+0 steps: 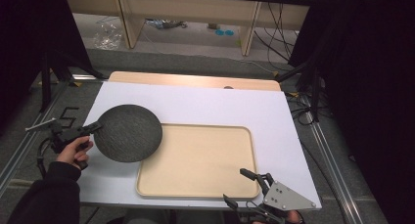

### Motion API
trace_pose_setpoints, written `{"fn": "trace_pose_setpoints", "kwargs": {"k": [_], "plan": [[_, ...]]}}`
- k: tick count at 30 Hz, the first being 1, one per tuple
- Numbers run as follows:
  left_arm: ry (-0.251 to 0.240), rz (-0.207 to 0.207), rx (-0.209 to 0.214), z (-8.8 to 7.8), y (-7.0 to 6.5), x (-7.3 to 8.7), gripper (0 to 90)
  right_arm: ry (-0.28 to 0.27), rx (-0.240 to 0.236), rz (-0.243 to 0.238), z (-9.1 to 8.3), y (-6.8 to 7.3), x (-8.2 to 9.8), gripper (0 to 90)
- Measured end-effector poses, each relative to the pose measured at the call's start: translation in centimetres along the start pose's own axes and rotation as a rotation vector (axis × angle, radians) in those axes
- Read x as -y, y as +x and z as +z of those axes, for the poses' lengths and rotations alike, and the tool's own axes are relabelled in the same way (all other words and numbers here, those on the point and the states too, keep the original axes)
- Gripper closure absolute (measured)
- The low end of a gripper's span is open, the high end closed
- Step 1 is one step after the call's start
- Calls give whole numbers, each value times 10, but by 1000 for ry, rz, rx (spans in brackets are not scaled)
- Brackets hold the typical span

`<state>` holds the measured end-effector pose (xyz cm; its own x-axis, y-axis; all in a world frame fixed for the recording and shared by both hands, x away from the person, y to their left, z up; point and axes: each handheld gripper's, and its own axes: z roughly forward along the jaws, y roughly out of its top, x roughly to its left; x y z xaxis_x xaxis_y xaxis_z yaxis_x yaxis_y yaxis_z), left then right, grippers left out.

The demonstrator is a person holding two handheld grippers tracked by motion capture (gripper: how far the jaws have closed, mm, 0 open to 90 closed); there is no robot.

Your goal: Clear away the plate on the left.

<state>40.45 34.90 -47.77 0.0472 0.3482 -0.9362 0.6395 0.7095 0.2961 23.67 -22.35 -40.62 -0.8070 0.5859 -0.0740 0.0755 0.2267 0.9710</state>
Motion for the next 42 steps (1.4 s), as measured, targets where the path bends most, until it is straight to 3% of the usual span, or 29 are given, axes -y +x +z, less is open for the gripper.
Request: {"fn": "trace_pose_setpoints", "kwargs": {"k": [4,12,15,18,19,21,22,23,30,33,37,39,42], "plan": [[30,-8,26,7,-7,11,821,1,-4,2,-1,-1,-1,197],[100,21,51,25,-24,27,811,0,1,3,-2,-1,-1,197],[114,5,58,32,-29,35,811,3,1,-3,0,-1,0,197],[118,-14,44,39,-33,44,809,0,3,-3,0,-1,-1,197],[127,-1,40,40,-34,47,807,3,2,-1,-1,-1,0,197],[134,-14,50,47,-37,54,806,-3,6,-2,0,0,0,197],[153,2,54,51,-38,58,806,1,2,-4,-1,-1,0,197],[159,-10,49,54,-39,62,806,1,0,-1,-1,-1,-1,197],[214,13,46,73,-46,80,804,5,-2,-3,-1,-1,0,197],[243,23,34,81,-49,85,799,-18,-9,-1,0,0,0,198],[233,2,29,90,-49,94,795,2,-2,-7,-1,0,0,198],[254,11,18,93,-49,95,792,-7,-2,-4,0,0,-1,198],[239,28,13,95,-46,99,789,-7,-6,-6,-1,0,0,198]]}}
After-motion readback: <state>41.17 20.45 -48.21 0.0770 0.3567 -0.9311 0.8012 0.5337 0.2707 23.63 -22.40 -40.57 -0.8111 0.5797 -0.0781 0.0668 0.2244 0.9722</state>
